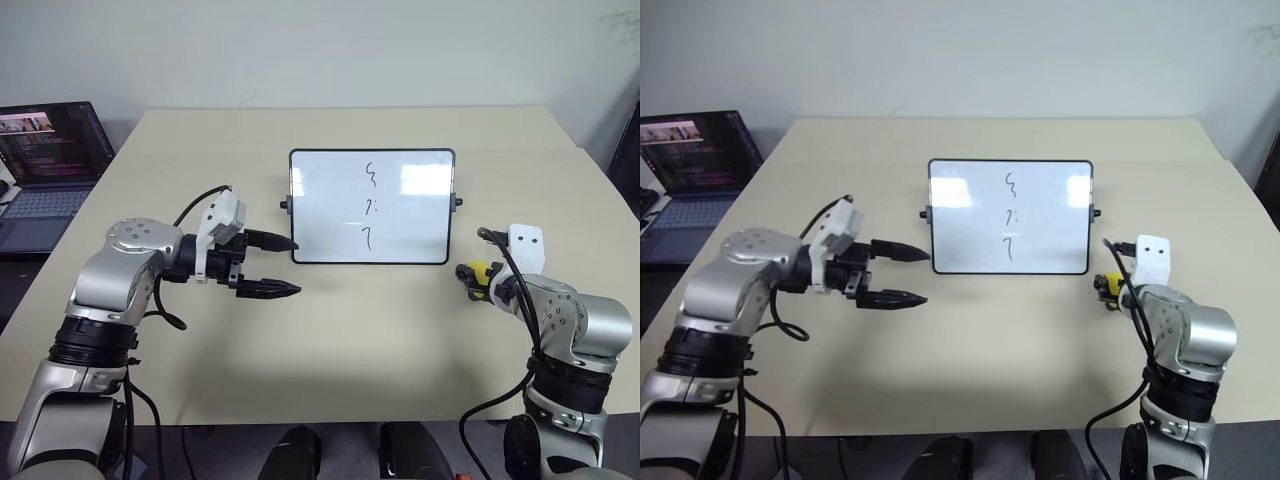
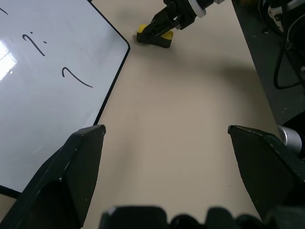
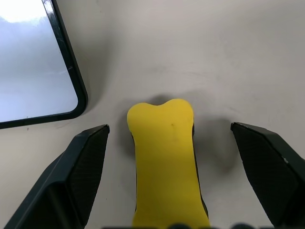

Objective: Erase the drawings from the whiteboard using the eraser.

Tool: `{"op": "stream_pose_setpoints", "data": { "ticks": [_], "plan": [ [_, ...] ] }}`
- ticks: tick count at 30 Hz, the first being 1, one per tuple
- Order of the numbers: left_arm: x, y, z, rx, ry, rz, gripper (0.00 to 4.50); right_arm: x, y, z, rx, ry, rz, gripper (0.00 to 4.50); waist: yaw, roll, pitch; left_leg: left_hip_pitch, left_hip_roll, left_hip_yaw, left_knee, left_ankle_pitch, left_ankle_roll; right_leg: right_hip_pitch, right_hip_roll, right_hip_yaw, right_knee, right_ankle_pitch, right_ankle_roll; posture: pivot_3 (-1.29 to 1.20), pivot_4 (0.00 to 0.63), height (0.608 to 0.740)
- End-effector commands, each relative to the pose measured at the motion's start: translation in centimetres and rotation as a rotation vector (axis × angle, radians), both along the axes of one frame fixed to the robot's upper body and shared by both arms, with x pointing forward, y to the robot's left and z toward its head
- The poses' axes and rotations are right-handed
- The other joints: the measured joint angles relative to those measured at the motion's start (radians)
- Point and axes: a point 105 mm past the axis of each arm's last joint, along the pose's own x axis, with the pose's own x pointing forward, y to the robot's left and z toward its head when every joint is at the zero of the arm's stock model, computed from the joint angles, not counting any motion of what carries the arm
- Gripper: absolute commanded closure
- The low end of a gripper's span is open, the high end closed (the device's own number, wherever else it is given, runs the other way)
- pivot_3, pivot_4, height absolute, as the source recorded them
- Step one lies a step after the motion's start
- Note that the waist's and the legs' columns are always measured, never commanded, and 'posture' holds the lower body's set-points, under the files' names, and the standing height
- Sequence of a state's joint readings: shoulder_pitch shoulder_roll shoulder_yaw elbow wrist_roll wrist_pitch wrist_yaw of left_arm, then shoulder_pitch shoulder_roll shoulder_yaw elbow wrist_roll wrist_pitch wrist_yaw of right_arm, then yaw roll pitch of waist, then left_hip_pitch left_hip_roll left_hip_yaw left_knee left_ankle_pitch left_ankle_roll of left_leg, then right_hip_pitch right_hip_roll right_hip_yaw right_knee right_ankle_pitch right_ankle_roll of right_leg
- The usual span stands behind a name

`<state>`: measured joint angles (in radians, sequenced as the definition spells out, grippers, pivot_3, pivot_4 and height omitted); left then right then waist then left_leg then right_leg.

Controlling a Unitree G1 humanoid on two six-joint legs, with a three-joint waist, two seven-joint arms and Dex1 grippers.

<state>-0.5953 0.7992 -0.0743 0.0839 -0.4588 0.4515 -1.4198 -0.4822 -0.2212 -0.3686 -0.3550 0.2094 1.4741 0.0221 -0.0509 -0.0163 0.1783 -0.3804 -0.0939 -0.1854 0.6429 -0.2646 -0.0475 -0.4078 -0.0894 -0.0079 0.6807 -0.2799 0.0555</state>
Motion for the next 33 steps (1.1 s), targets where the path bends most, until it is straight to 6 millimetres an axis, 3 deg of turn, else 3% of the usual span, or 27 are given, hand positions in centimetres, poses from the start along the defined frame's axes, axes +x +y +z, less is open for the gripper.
{"op": "stream_pose_setpoints", "data": {
  "ticks": [1,3,6,14,22,25,33],
  "plan": [
    [-0.1,0.2,1.6,-0.002,-0.064,0.000,0.00,0.3,-0.2,1.2,-0.016,-0.050,0.001,0.03,0.000,0.000,0.000,0.000,0.000,0.000,0.000,0.000,0.000,0.000,0.000,0.000,0.000,0.000,0.000,0.00,0.150,0.740],
    [-0.1,0.2,1.6,-0.001,-0.064,-0.001,0.00,0.2,-0.2,1.1,-0.016,-0.047,0.001,0.03,0.000,0.000,0.000,0.000,0.000,0.000,0.000,0.000,0.000,0.000,0.000,0.000,0.000,0.000,0.000,0.00,0.150,0.740],
    [0.0,0.2,1.7,0.000,-0.067,-0.002,0.00,0.0,-0.3,1.0,-0.015,-0.038,-0.004,0.62,0.000,0.000,0.000,0.000,0.000,0.000,0.000,0.000,0.000,0.000,0.000,0.000,0.000,0.000,0.000,0.00,0.150,0.740],
    [0.1,0.1,1.9,0.003,-0.074,-0.006,0.00,-0.4,-0.2,0.5,-0.009,-0.024,-0.002,3.38,0.000,0.000,0.000,0.000,0.000,0.000,0.000,0.000,0.000,0.000,0.000,0.000,0.000,0.000,0.000,0.00,0.150,0.740],
    [0.1,0.1,1.9,0.005,-0.073,-0.010,0.00,-0.5,-0.3,0.4,-0.005,-0.027,-0.006,3.41,0.000,0.000,0.000,0.000,0.000,0.000,0.000,0.000,0.000,0.000,0.000,0.000,0.000,0.000,0.000,0.00,0.150,0.740],
    [0.1,0.1,1.8,0.005,-0.071,-0.009,0.00,-0.1,-0.1,1.5,-0.050,-0.069,0.011,3.41,0.000,0.000,0.000,0.000,0.000,0.000,0.000,0.000,0.000,0.000,0.000,0.000,0.000,0.000,0.000,0.00,0.150,0.740],
    [1.3,-0.1,2.5,-0.032,-0.139,0.063,0.00,2.3,1.8,6.6,-0.188,-0.306,0.142,3.41,-0.002,0.000,0.000,0.000,0.000,0.000,0.001,0.000,0.000,0.000,0.000,0.000,0.000,0.000,0.000,0.00,0.150,0.740]
  ]
}}
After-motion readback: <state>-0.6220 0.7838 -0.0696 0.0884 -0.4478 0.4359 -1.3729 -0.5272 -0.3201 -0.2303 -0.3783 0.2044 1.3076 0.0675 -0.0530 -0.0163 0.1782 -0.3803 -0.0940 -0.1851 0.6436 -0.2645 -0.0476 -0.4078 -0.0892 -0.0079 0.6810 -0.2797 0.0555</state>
